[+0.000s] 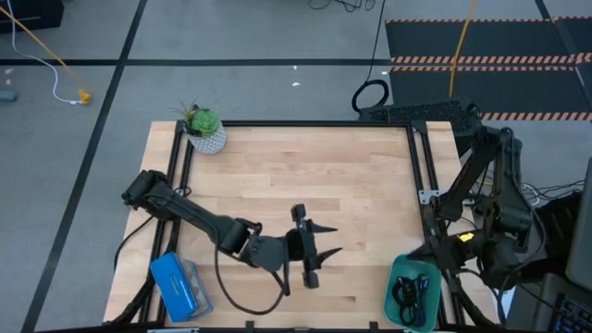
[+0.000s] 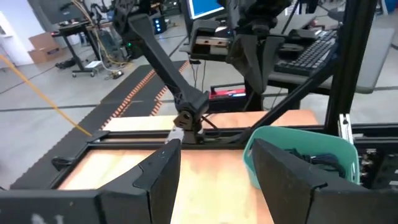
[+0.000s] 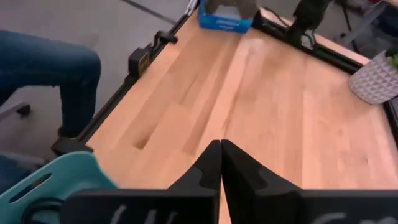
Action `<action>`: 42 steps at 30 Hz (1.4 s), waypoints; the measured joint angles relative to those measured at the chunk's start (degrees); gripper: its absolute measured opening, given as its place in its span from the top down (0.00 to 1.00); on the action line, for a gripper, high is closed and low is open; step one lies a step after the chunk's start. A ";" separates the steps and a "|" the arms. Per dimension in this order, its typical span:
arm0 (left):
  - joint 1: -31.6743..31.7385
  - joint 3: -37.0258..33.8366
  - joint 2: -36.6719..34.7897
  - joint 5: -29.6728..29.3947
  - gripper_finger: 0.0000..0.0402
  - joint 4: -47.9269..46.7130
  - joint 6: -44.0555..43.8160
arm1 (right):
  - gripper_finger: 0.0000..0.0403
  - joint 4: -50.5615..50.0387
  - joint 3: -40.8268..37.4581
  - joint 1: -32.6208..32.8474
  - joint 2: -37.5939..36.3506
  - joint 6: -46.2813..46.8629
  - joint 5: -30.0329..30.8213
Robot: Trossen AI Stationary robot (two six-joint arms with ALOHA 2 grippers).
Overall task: Pick and place USB-C Cables
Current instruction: Return to Home Position
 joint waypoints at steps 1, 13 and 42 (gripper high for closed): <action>0.14 0.02 -0.45 0.00 0.50 -0.56 0.20 | 1.00 -0.02 0.00 -0.28 -0.38 -0.40 0.59; 1.45 0.05 -5.56 0.67 0.67 -9.36 5.60 | 1.00 1.80 -0.02 -8.20 -6.14 -10.65 4.71; 13.22 -45.26 -35.27 23.11 0.99 15.05 5.47 | 1.00 40.85 -30.07 -27.81 -30.93 -33.01 -1.90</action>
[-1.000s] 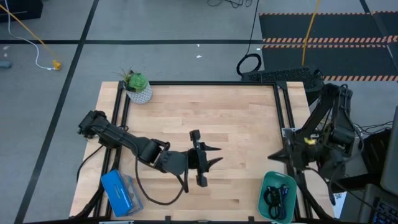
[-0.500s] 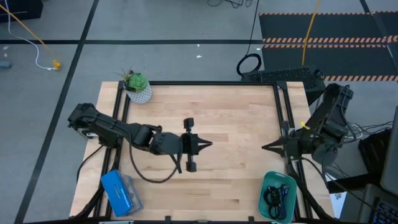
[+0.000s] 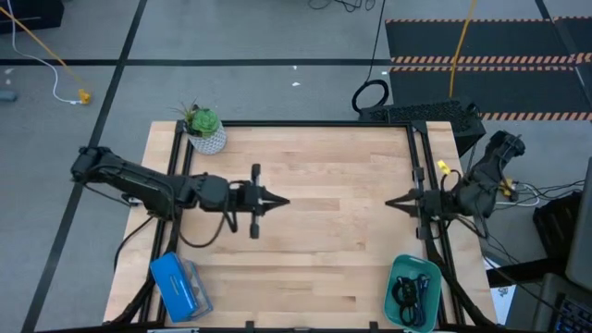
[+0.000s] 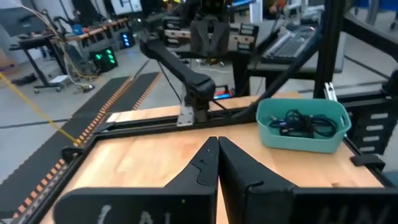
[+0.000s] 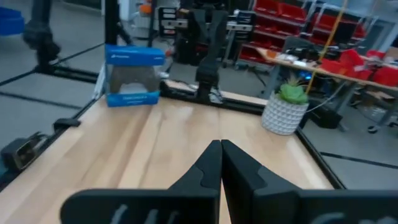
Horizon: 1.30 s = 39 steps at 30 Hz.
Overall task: Pick and place USB-C Cables
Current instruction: Return to Home Position
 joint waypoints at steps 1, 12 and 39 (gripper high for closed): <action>0.21 -1.05 -1.07 -0.01 0.98 0.31 -0.02 | 1.00 0.98 -0.86 -0.76 -0.74 -0.37 -0.11; 2.39 -12.48 -8.05 0.60 0.96 4.66 0.56 | 1.00 12.41 -12.81 -14.16 -4.50 -4.55 -13.03; 6.75 -18.29 -8.57 7.51 0.96 8.58 0.65 | 1.00 32.05 -29.84 -40.29 -4.46 -2.89 -44.02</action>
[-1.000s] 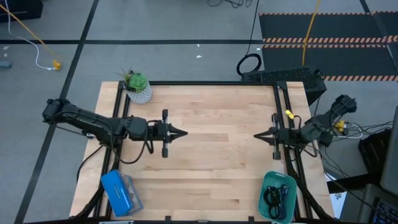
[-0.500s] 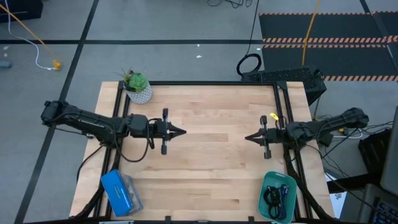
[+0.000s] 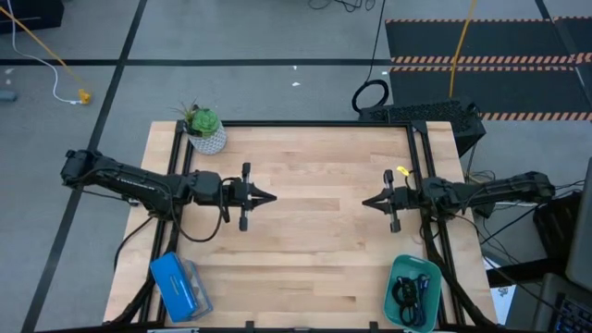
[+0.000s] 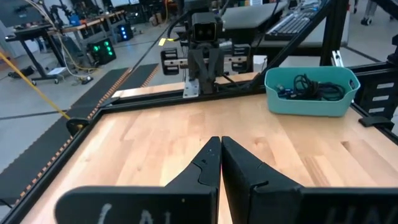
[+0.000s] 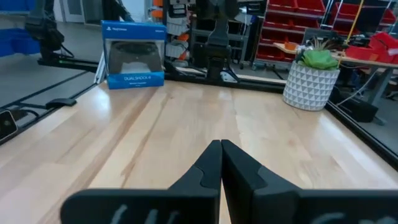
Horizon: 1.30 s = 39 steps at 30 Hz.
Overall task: Pick and place USB-C Cables
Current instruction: Return to Home Position
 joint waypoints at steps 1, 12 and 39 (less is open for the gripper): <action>0.00 -0.42 0.00 0.00 0.96 0.56 -0.01 | 1.00 1.02 -0.63 -0.43 0.00 0.00 -0.72; 2.89 -7.80 0.02 3.02 0.96 11.50 -0.66 | 1.00 4.88 -3.72 -3.84 -0.07 0.02 -2.81; 6.64 -30.60 -21.08 5.38 0.99 20.14 -7.81 | 1.00 3.95 -5.34 -7.54 -3.03 -3.19 -2.71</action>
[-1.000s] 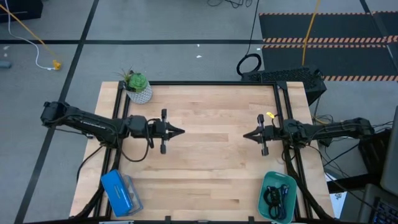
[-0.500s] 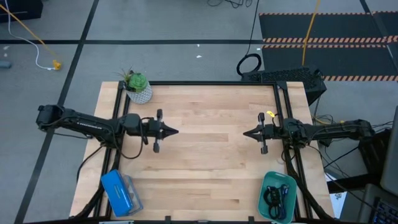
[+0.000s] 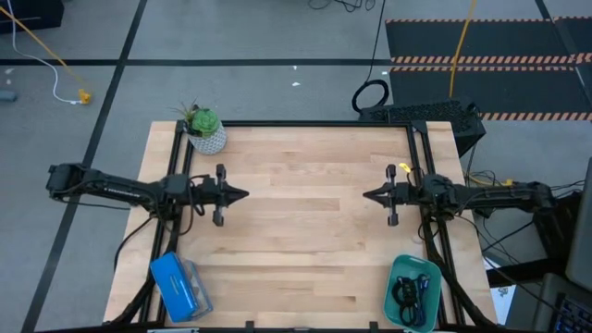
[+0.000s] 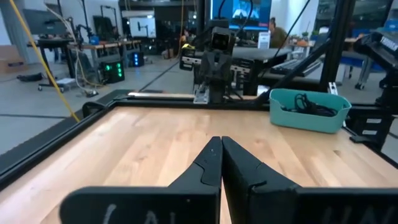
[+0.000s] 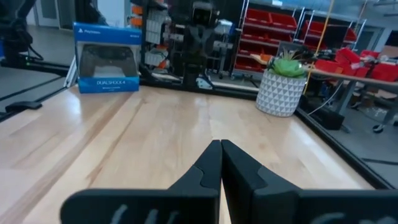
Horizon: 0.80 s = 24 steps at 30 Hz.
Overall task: Pick and place USB-C Cables
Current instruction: Return to Home Position
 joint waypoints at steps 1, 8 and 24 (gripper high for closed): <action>0.00 -1.07 -0.65 0.00 0.99 1.08 -0.01 | 1.00 -0.03 -0.01 -0.09 -0.34 -0.04 0.00; -0.02 -3.23 -4.08 -0.07 0.99 2.35 0.12 | 1.00 -1.55 -0.04 -0.09 -3.87 -1.42 0.00; -0.02 -3.23 -5.73 3.54 0.98 1.54 3.34 | 1.00 -14.26 -0.11 -0.09 -18.07 -3.23 0.20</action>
